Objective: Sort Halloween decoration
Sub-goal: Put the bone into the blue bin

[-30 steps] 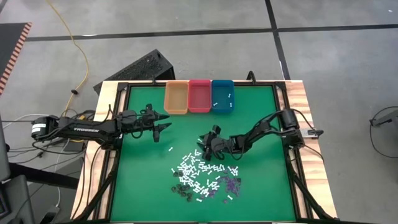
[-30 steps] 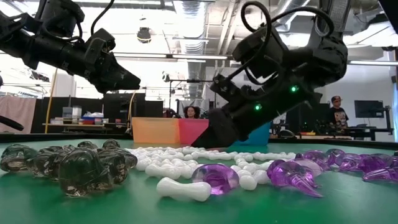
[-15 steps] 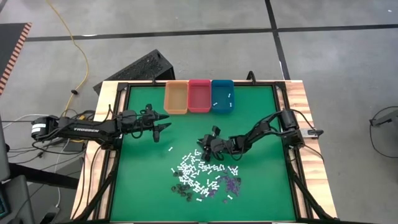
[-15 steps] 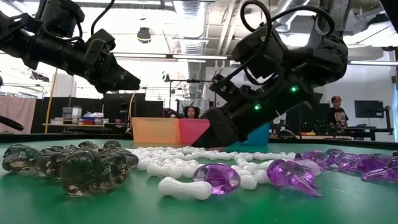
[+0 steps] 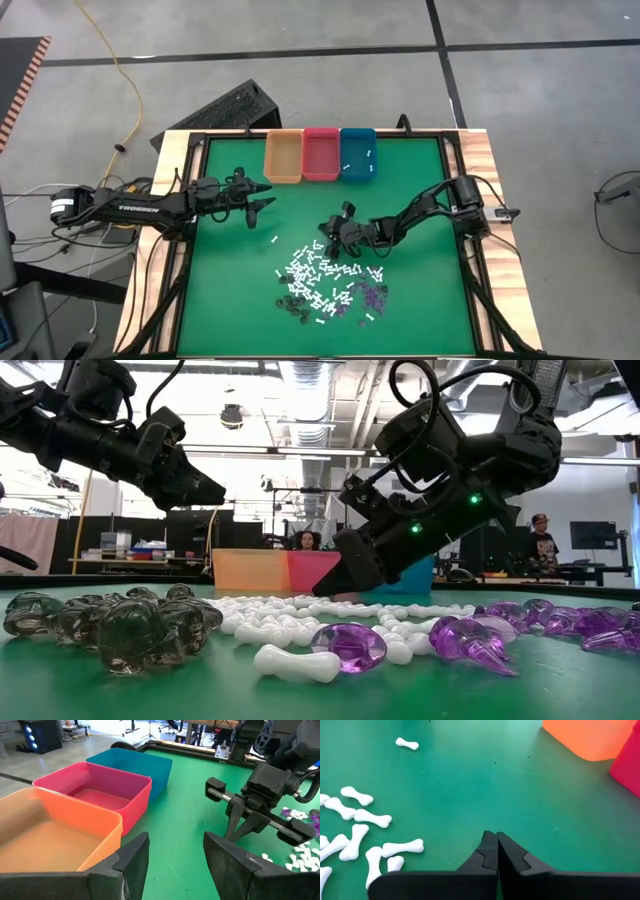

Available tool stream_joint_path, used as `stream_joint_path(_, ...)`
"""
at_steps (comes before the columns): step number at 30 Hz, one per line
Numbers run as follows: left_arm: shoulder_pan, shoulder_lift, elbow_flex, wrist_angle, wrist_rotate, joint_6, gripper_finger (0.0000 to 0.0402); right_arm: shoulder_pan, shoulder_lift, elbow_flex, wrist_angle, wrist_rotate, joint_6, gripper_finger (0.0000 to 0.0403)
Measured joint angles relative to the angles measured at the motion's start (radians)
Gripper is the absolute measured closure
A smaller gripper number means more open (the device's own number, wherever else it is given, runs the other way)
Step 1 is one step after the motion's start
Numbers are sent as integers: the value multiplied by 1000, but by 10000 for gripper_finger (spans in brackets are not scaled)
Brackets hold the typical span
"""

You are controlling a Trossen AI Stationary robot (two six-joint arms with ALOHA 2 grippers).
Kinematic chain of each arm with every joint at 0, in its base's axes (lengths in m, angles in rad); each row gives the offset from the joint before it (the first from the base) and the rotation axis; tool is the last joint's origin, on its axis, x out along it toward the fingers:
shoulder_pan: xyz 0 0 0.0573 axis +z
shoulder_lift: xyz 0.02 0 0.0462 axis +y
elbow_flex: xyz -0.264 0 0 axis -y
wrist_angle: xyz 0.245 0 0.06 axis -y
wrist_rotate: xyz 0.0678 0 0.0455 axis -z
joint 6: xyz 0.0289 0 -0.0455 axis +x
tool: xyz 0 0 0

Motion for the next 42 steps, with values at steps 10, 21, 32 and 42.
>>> stream_joint_path(10, 0, 0, 0, 0, 0, 0, 223, -37, -117, -4, -48, 7, -97, 382)
stream_joint_path(21, 0, 0, 0, -6, 6, -6, 223, -85, -239, -10, -59, -113, -147, 343)
stream_joint_path(32, 0, 0, 0, -6, 27, -7, 223, -69, -280, -262, 269, -323, -27, 247)
stream_joint_path(42, 0, 0, 0, -4, 19, -7, 223, -19, -279, -255, 173, -377, -135, 187)
